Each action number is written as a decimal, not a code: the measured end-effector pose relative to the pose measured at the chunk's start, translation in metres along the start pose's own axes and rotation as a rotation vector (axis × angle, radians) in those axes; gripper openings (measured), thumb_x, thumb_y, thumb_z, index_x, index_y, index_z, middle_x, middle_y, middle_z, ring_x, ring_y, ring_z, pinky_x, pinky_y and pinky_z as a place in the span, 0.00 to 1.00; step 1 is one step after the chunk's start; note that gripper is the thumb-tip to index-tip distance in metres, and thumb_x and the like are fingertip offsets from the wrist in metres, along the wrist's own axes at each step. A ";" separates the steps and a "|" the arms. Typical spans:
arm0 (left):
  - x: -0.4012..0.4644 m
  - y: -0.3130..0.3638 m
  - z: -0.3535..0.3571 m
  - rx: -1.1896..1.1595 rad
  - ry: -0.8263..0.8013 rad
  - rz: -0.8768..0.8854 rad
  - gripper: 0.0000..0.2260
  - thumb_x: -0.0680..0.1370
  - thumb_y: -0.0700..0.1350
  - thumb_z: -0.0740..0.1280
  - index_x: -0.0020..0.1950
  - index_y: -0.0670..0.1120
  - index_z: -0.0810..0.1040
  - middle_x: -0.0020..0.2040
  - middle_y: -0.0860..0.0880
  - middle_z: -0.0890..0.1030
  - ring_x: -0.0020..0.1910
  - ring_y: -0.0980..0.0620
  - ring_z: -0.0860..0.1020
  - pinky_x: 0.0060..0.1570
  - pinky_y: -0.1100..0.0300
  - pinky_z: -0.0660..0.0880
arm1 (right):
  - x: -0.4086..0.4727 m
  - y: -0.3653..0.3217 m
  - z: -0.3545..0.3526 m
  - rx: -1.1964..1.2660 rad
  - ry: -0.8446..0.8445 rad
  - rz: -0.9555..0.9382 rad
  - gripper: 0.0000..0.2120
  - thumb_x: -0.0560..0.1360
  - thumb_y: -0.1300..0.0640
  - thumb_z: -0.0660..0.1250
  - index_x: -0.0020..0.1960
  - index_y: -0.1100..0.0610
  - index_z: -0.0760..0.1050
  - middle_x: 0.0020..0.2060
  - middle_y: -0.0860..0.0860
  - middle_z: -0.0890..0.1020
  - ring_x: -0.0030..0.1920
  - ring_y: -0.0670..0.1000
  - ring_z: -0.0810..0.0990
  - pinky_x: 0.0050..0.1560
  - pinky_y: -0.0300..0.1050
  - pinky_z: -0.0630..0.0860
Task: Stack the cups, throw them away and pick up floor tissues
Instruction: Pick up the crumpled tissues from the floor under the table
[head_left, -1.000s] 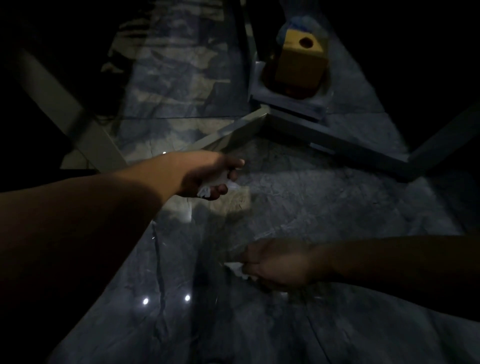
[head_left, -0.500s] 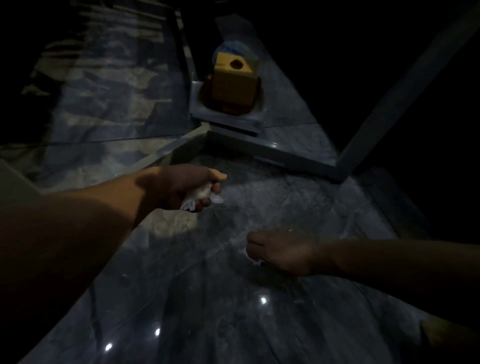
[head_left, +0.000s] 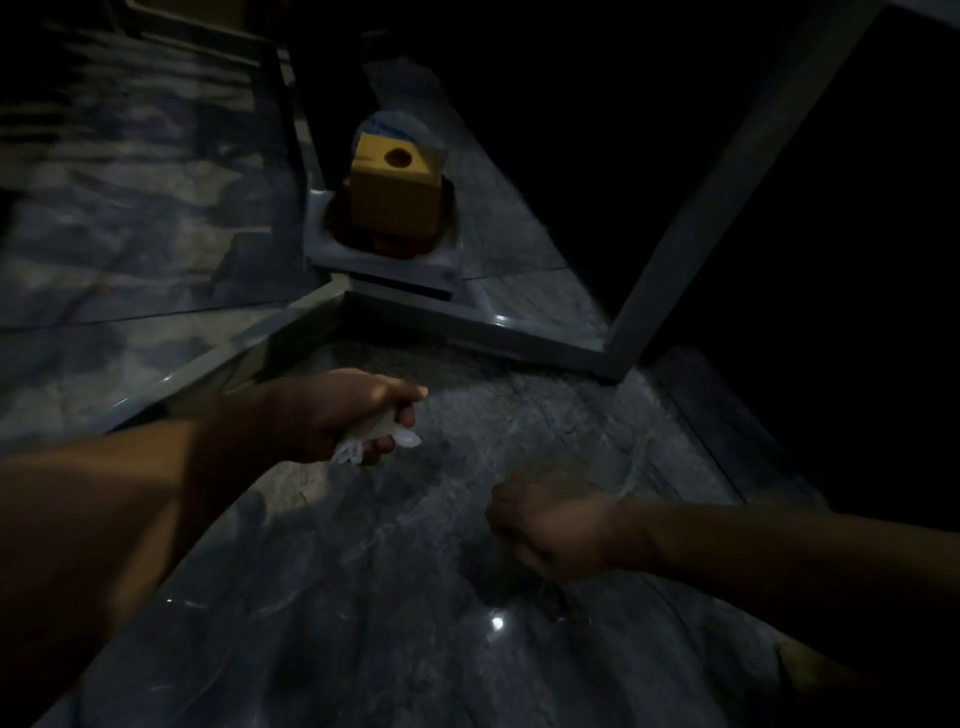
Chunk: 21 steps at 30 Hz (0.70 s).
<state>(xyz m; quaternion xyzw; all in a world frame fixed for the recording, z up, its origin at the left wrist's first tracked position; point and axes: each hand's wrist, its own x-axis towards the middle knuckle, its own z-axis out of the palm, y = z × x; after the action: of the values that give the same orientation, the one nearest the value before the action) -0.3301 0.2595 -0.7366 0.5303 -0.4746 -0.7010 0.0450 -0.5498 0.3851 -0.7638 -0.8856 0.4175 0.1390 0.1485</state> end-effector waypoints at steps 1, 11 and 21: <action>0.000 0.001 0.000 -0.003 0.001 0.002 0.19 0.80 0.49 0.64 0.31 0.44 0.74 0.25 0.45 0.73 0.20 0.51 0.70 0.18 0.66 0.66 | -0.002 -0.001 -0.002 0.017 0.010 0.014 0.11 0.73 0.53 0.63 0.51 0.58 0.73 0.50 0.57 0.78 0.50 0.60 0.78 0.48 0.53 0.78; 0.006 0.013 0.002 -0.083 0.095 0.010 0.20 0.80 0.50 0.65 0.29 0.45 0.73 0.22 0.49 0.73 0.18 0.53 0.69 0.17 0.68 0.64 | -0.007 0.008 -0.008 -0.014 0.198 0.099 0.15 0.77 0.46 0.57 0.43 0.55 0.75 0.41 0.57 0.84 0.39 0.60 0.82 0.36 0.45 0.72; 0.017 0.038 0.031 -0.092 0.059 0.162 0.16 0.78 0.51 0.66 0.34 0.44 0.75 0.27 0.46 0.76 0.20 0.55 0.73 0.17 0.64 0.67 | -0.030 0.017 -0.041 0.096 0.362 0.171 0.15 0.78 0.49 0.58 0.33 0.49 0.63 0.31 0.56 0.81 0.33 0.59 0.79 0.35 0.44 0.71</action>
<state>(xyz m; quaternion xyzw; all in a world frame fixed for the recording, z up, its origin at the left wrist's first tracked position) -0.3782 0.2481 -0.7218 0.5078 -0.4816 -0.7004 0.1399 -0.5765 0.3801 -0.7178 -0.8493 0.5173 -0.0305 0.1007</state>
